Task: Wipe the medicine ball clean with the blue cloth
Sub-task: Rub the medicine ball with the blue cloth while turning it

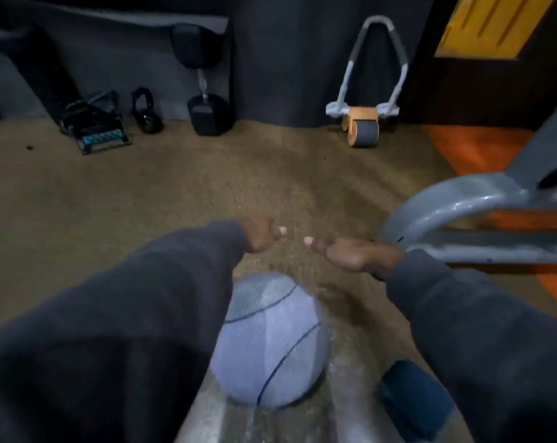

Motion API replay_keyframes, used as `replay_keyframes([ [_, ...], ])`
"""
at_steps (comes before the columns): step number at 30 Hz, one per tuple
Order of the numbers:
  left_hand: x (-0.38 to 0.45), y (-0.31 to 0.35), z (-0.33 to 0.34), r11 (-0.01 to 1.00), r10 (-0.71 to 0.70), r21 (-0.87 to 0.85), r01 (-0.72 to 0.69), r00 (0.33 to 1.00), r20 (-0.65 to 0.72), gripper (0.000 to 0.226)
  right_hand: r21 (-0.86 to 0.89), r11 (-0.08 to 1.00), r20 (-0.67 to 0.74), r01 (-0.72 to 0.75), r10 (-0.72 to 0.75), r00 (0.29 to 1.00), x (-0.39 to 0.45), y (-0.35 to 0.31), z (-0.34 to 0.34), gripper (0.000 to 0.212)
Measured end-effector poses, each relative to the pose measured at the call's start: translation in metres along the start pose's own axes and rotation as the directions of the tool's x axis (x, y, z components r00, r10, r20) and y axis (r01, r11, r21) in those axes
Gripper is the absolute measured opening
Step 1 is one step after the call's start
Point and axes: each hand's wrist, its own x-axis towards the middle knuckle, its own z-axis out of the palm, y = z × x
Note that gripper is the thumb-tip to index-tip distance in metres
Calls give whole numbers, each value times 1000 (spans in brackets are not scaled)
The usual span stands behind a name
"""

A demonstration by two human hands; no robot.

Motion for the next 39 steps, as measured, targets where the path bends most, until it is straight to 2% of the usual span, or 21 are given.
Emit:
replay_keyframes([
  [2, -6, -12, 33, 1000, 0, -29, 2, 998, 58, 59, 78, 997, -17, 2, -1, 1000, 9, 13, 34, 60],
  [4, -19, -24, 75, 997, 16, -79, -13, 999, 37, 56, 160, 984, -104, 72, -56, 993, 12, 38, 70, 48],
  [7, -24, -35, 111, 997, 4, -76, -16, 988, -157, 63, 198, 974, -357, 112, -35, 933, 8, 101, 99, 42],
  [9, -27, -35, 117, 990, -19, -141, -18, 968, -251, 71, 113, 992, -451, 62, -5, 893, -7, 151, 106, 53],
  [11, -34, -34, 122, 985, -28, -171, -24, 955, -296, 61, 53, 991, -400, -119, 130, 907, -28, 194, 119, 79],
  [13, -39, -32, 123, 987, -19, -155, -35, 942, -336, 49, 55, 953, -283, -299, 302, 910, -46, 225, 138, 109],
  [16, -41, -30, 123, 983, -26, -177, -41, 934, -357, 44, -53, 919, -177, -390, 376, 909, -56, 253, 165, 127],
  [18, -41, -29, 124, 985, -36, -170, -30, 928, -371, 44, -153, 911, -244, -384, 341, 908, -57, 260, 182, 119],
  [21, -43, -27, 127, 989, -37, -143, -22, 916, -399, 49, -205, 895, -469, -396, 266, 842, -53, 266, 204, 101],
  [23, -43, -26, 129, 990, -35, -139, -24, 912, -409, 49, -237, 890, -537, -389, 214, 816, -48, 271, 215, 93],
  [26, -43, -28, 133, 992, -18, -124, -38, 907, -421, 51, -247, 872, -572, -422, 220, 790, -47, 272, 221, 84],
  [28, -43, -29, 134, 991, -8, -121, -50, 899, -439, 52, -181, 897, -576, -403, 236, 783, -46, 279, 221, 78],
  [33, -48, -29, 132, 987, -2, -146, -72, 894, -449, 46, -143, 942, -574, -303, 171, 801, -49, 287, 221, 81],
  [34, -49, -30, 131, 986, -7, -154, -69, 895, -446, 45, -105, 951, -585, -291, 178, 792, -51, 282, 216, 81],
  [36, -50, -30, 131, 983, -23, -172, -61, 894, -447, 43, 104, 972, -615, -212, 231, 754, -52, 267, 208, 68],
  [39, -51, -29, 129, 982, -49, -186, -40, 890, -453, 42, 437, 892, -706, 114, 262, 658, -43, 229, 191, 38],
])
